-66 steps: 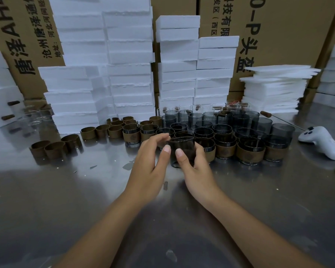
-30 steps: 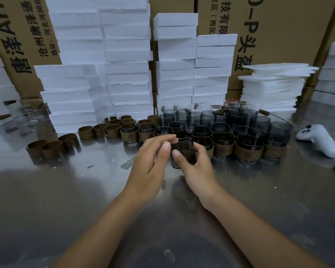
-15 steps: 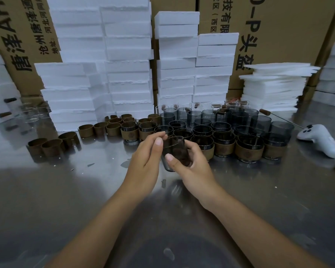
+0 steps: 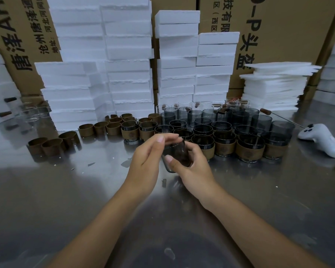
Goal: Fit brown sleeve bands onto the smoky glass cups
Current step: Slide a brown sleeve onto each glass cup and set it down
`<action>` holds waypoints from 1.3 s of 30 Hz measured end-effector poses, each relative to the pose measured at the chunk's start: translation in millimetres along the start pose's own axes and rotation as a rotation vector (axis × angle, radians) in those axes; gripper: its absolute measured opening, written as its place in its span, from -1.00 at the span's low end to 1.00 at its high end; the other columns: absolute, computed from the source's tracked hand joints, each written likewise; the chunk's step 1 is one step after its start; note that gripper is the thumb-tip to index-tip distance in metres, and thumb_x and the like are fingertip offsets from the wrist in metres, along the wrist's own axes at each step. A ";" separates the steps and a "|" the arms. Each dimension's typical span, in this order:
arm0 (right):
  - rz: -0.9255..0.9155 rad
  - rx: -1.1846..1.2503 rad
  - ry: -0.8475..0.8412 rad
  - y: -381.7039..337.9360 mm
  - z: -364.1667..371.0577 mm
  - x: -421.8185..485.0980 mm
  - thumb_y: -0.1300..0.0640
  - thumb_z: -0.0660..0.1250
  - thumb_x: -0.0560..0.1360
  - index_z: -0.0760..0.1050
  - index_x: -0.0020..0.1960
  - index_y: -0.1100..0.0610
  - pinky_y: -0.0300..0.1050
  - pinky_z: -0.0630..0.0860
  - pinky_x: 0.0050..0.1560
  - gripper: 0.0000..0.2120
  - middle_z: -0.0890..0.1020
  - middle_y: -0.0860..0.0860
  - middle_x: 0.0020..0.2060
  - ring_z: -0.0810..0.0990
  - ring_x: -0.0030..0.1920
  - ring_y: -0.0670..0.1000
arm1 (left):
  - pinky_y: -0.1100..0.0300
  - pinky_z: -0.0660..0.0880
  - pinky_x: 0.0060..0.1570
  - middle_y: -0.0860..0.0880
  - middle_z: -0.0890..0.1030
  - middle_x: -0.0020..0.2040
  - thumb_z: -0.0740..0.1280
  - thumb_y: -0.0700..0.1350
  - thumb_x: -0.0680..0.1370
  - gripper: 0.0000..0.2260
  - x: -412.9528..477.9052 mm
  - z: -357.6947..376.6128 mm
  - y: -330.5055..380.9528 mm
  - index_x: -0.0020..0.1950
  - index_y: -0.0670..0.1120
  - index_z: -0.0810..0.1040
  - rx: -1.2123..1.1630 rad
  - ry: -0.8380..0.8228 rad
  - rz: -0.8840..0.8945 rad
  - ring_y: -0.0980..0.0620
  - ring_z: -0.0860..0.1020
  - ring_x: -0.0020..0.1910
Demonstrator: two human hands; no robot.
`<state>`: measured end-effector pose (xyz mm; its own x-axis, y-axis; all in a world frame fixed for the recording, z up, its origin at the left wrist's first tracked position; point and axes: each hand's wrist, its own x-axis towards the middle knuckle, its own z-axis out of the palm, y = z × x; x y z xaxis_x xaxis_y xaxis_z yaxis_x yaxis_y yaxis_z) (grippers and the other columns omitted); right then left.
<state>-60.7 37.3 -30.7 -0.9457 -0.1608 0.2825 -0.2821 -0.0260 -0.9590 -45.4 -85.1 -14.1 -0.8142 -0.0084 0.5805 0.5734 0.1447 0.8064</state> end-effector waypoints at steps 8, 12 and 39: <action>0.046 0.030 0.154 1.4 -2.2 5.7 0.09 0.42 0.47 0.35 0.22 -0.02 -0.47 0.47 -0.14 -0.61 0.55 -0.21 -0.05 0.53 -0.11 -0.31 | 0.56 0.33 0.00 0.05 0.69 -0.04 0.04 0.02 0.57 -0.66 2.2 -4.2 -3.5 0.03 -0.04 0.59 0.026 0.096 -0.030 0.29 0.57 0.03; 0.046 0.016 0.139 1.1 -2.4 5.1 0.08 0.42 0.47 0.34 0.20 -0.04 -0.50 0.46 -0.18 -0.62 0.54 -0.22 -0.05 0.53 -0.18 -0.43 | 0.57 0.32 0.01 0.09 0.68 -0.01 0.09 0.04 0.62 -0.73 3.6 -8.4 -8.2 0.04 0.03 0.58 0.069 0.109 -0.089 0.27 0.56 0.08; 0.419 0.349 0.102 -10.4 -8.4 7.7 0.28 0.22 0.57 0.36 0.20 0.12 -0.07 0.50 0.11 -0.77 0.63 0.08 -0.04 0.64 -0.05 -0.01 | 0.46 0.47 -0.02 0.14 0.65 0.04 0.44 0.06 0.26 -0.48 4.0 -7.7 -12.8 0.21 0.05 0.49 -0.044 0.143 -0.287 0.31 0.58 0.05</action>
<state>-66.4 44.6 -18.3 -0.9812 -0.1320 -0.1411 0.1759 -0.3081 -0.9350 -55.3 -94.6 -21.2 -0.9241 -0.1824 0.3359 0.3278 0.0737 0.9419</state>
